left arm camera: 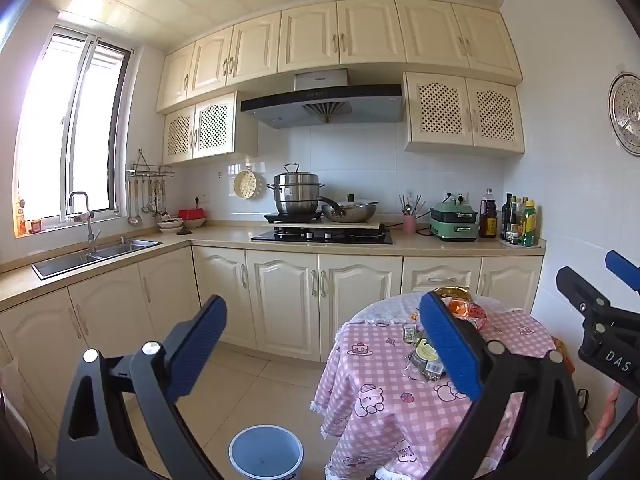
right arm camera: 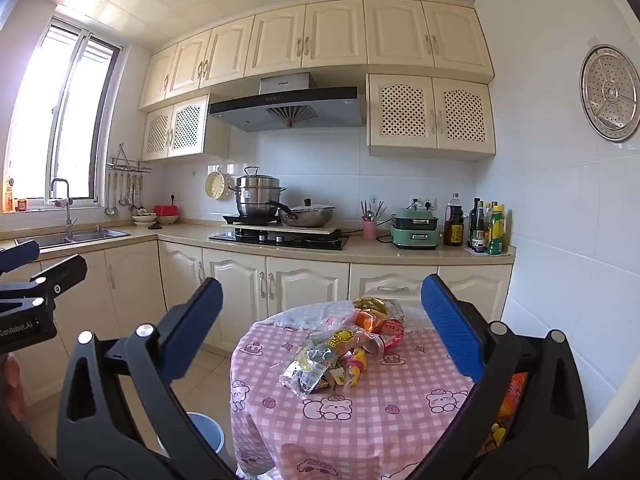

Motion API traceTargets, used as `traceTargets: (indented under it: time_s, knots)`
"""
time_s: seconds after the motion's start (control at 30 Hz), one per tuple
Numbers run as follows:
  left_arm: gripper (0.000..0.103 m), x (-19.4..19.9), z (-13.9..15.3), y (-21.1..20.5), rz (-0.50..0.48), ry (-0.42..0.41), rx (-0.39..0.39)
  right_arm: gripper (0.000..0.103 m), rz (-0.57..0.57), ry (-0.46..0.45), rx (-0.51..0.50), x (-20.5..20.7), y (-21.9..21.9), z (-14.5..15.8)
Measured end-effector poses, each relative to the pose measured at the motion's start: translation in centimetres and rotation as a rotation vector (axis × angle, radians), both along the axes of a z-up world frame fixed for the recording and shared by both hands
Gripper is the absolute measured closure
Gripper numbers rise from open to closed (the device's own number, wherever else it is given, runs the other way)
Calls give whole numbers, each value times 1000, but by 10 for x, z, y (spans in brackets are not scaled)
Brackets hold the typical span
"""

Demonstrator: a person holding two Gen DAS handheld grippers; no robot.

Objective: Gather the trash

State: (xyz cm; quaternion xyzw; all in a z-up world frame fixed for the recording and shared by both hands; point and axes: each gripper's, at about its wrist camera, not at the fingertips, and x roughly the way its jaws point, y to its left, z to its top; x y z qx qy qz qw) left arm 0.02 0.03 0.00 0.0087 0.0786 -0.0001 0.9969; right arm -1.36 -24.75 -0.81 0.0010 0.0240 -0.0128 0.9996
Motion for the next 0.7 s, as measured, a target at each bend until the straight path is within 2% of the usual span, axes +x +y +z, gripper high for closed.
traceTargets:
  time_s: [0.7]
  knots:
    - [8, -1, -4, -5, -4, -4, 7, 5, 0, 18, -4, 2, -2, -7]
